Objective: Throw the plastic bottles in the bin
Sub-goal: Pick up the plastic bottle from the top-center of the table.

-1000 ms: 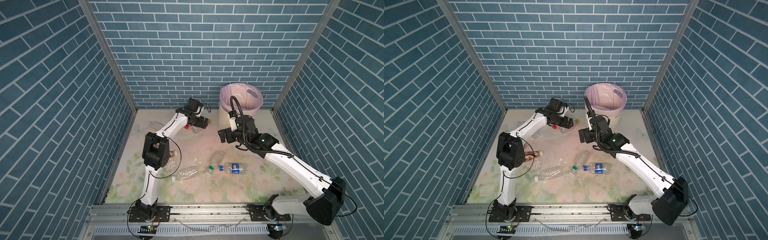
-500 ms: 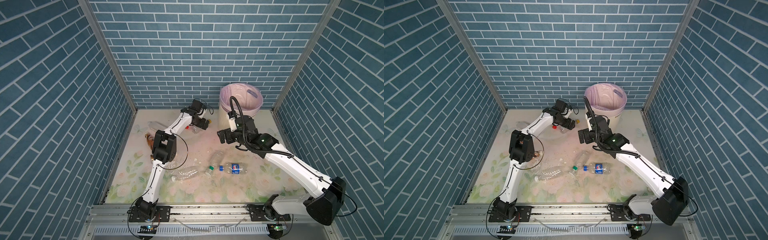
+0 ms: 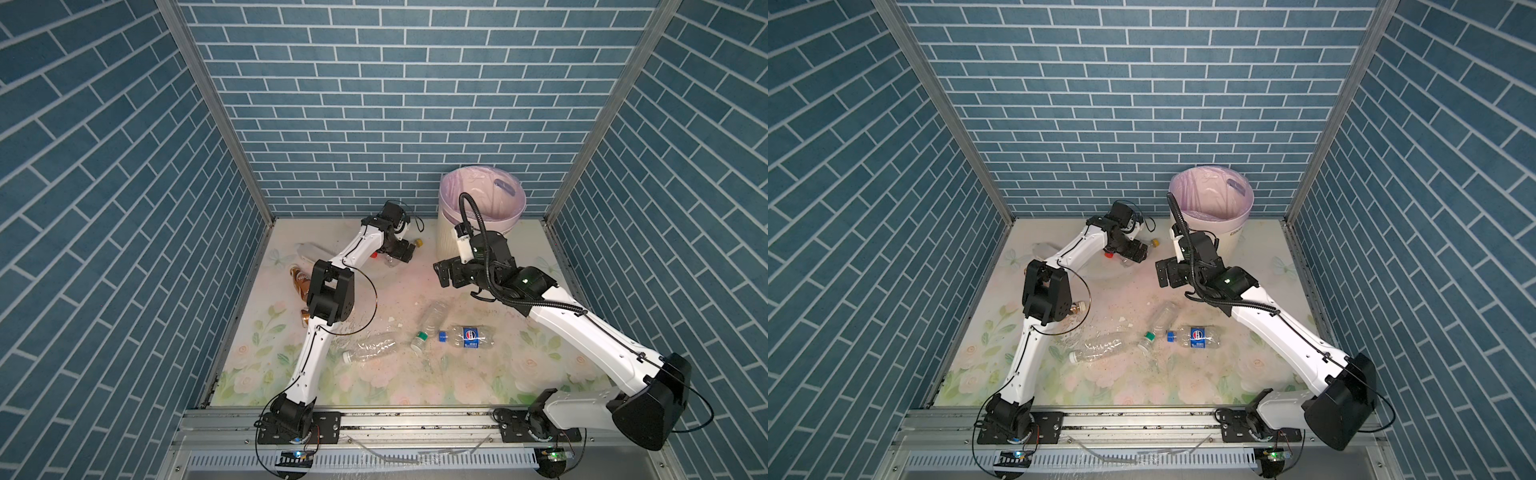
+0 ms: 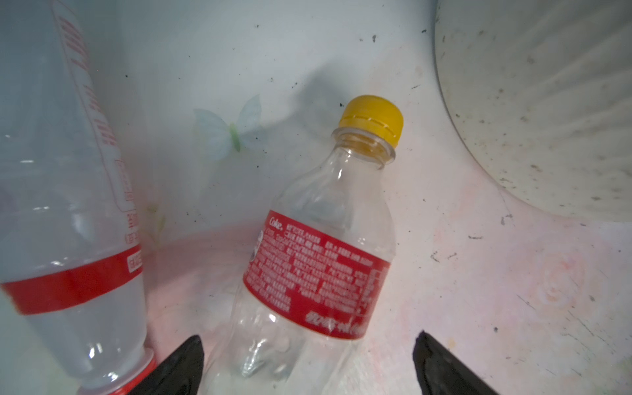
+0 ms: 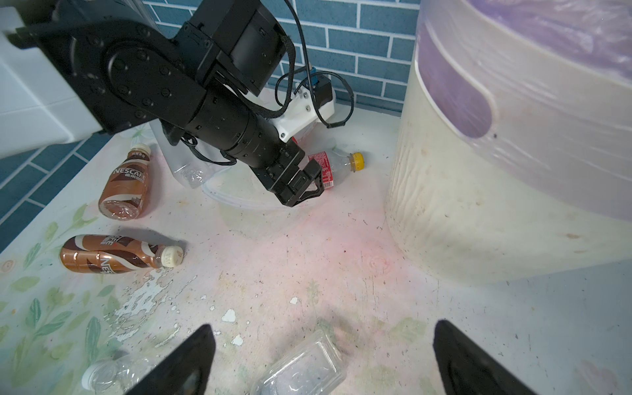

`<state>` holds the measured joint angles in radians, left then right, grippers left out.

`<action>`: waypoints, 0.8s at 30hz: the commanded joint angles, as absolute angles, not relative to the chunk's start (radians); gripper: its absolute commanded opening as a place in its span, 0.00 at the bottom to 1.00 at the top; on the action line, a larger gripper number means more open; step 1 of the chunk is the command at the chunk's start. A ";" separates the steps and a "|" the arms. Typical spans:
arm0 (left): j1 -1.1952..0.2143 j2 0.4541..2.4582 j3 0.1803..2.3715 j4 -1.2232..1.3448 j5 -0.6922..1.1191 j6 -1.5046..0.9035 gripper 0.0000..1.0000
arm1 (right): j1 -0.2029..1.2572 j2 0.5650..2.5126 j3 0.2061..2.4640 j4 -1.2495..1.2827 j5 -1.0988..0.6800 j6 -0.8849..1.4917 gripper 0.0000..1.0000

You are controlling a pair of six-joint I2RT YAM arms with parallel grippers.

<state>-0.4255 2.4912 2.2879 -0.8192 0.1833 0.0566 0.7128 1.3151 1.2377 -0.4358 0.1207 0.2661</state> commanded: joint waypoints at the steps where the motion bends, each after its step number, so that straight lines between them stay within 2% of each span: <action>1: -0.422 2.506 2.272 -0.854 0.190 0.061 0.94 | 0.709 1.318 1.253 -0.433 0.110 0.295 0.99; 12: -0.422 2.534 2.283 -0.870 0.197 0.061 0.83 | 0.704 1.302 1.246 -0.431 0.111 0.295 0.99; 18: -0.421 2.533 2.266 -0.870 0.228 0.056 0.71 | 0.701 1.311 1.247 -0.426 0.102 0.293 0.99; 24: -0.422 2.537 2.259 -0.877 0.266 0.055 0.71 | 0.697 1.328 1.258 -0.413 0.085 0.298 0.99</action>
<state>-0.4240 2.5072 2.2723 -0.8570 0.2371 0.0566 0.7025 1.3163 1.2381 -0.4328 0.1032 0.2661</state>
